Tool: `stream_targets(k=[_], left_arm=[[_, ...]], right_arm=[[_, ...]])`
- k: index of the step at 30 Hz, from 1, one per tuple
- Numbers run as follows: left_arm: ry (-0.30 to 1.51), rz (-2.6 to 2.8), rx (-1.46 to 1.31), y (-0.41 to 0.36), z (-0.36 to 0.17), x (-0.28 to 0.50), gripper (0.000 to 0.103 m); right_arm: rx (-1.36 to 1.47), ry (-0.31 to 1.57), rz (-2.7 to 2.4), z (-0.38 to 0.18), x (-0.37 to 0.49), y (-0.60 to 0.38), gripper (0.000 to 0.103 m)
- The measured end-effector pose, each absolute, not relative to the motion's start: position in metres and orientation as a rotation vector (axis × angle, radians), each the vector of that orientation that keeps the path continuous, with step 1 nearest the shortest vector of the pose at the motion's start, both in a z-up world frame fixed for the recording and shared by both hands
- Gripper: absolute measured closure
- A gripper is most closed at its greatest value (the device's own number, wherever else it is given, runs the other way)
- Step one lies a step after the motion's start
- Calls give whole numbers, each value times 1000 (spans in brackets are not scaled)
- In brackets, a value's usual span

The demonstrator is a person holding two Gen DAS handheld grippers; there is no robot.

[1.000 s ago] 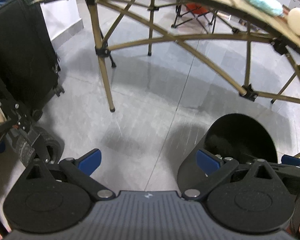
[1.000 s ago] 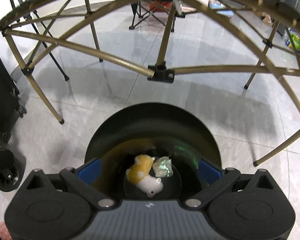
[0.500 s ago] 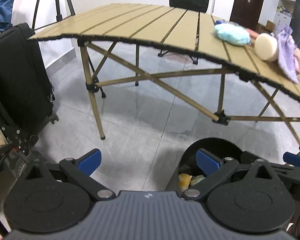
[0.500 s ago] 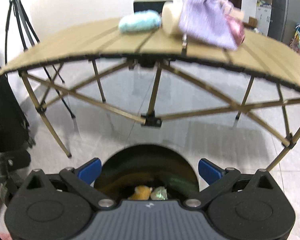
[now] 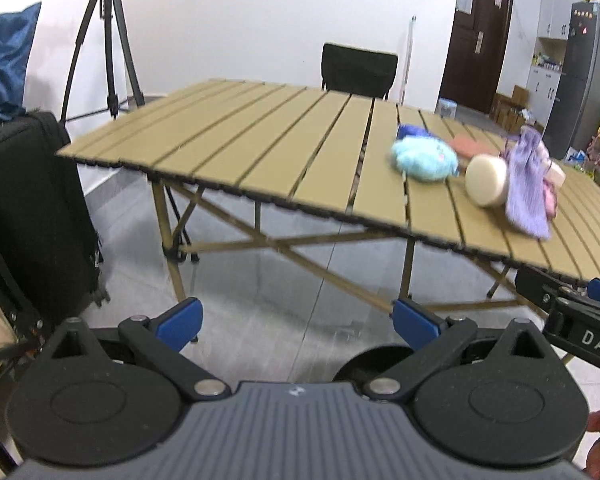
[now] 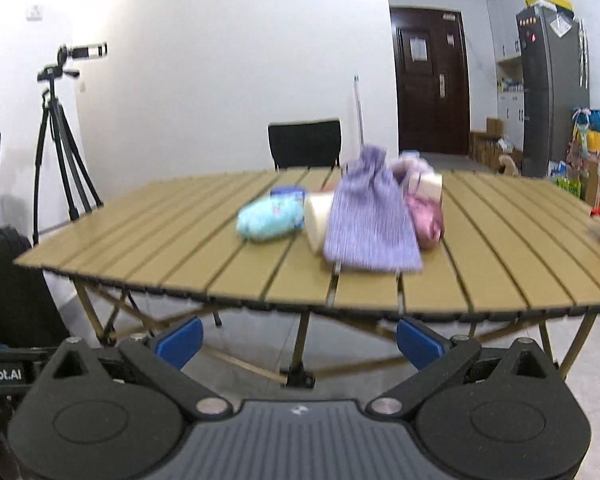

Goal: Collect trash
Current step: 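Raise both tools away from the bin toward the table, then reach the right gripper to the purple drawstring bag and close on it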

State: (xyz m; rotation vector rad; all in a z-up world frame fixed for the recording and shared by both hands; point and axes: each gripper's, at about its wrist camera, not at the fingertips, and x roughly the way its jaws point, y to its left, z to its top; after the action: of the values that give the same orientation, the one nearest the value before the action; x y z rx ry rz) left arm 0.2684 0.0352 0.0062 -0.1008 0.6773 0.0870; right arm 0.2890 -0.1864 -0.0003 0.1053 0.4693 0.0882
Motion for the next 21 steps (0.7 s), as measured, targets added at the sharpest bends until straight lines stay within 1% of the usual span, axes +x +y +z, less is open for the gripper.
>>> stream_targets(k=[11, 21], left_arm=[[595, 76, -100, 23, 39, 297, 0], [567, 70, -99, 11, 51, 331, 0]], right_arm=[[124, 364, 51, 19, 311, -202, 0], [125, 300, 0, 26, 335, -217, 0]])
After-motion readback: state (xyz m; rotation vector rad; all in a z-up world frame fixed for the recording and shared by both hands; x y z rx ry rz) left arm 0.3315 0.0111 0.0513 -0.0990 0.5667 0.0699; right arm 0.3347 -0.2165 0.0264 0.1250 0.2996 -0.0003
